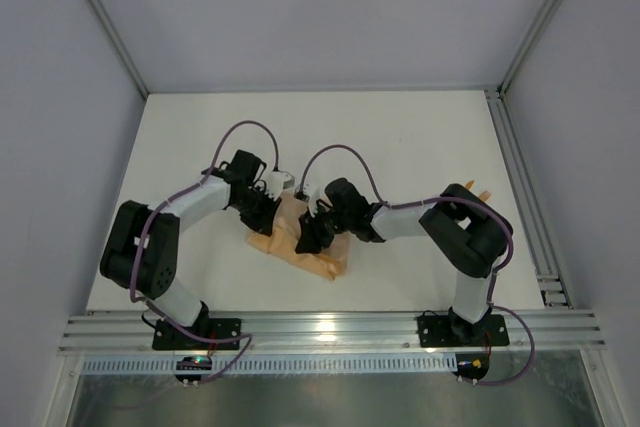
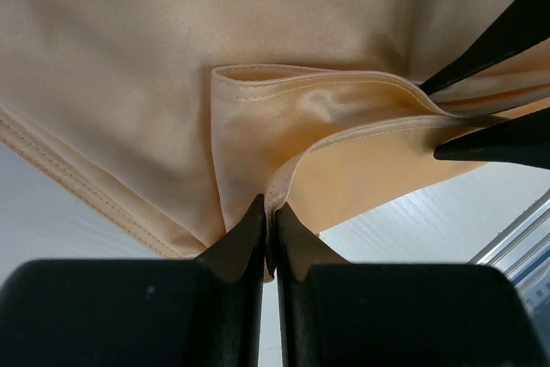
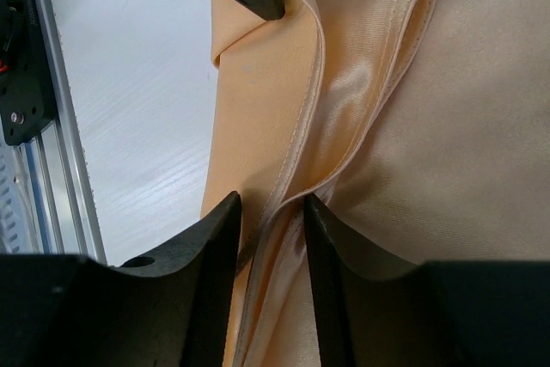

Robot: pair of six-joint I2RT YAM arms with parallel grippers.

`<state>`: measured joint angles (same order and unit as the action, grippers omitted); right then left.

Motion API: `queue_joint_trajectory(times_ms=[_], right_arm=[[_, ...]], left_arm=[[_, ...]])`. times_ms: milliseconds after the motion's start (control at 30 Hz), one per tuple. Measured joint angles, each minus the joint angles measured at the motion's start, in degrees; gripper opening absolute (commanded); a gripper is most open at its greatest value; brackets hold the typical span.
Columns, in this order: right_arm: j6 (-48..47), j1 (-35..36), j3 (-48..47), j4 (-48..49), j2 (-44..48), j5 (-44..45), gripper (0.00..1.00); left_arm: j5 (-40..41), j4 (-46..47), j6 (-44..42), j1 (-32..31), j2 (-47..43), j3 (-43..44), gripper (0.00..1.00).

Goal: Fold the napkin into a case and place the utensils inside
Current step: Fold the lower triangle-folded napkin at the center of the board.

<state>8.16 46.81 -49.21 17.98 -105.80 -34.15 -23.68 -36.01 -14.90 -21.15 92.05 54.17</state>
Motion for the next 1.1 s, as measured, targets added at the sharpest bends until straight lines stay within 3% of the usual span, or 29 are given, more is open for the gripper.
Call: queue_joint_trajectory(times_ms=[200,267,467,567,1000,1100], right_arm=[[0.20,0.00,0.07,-0.04,0.00,0.15,0.15],[0.31,0.00,0.15,0.02,0.00,0.07,0.09],[0.13,-0.26,0.24,0.57,-0.33,-2.54,0.05],[-0.55,-0.83,0.24,0.72,-1.07,-4.46,0.04],[-3.74,-1.73,0.13,0.44,-2.14,-10.10,0.03],[-3.96,-1.73,0.13,0.48,-2.14,-10.67,0.03]], left_arm=[[-0.04,1.01,2.12,1.51,0.00,0.00,0.13],[-0.31,1.18,2.51,1.53,0.00,0.00,0.22],[-2.82,1.14,1.49,1.57,-0.07,0.00,0.52],[-3.76,1.29,0.52,1.57,-0.37,0.00,0.56],[-13.03,2.82,1.20,7.67,1.03,5.20,0.57],[-15.65,2.62,0.63,7.61,3.50,5.20,0.70]])
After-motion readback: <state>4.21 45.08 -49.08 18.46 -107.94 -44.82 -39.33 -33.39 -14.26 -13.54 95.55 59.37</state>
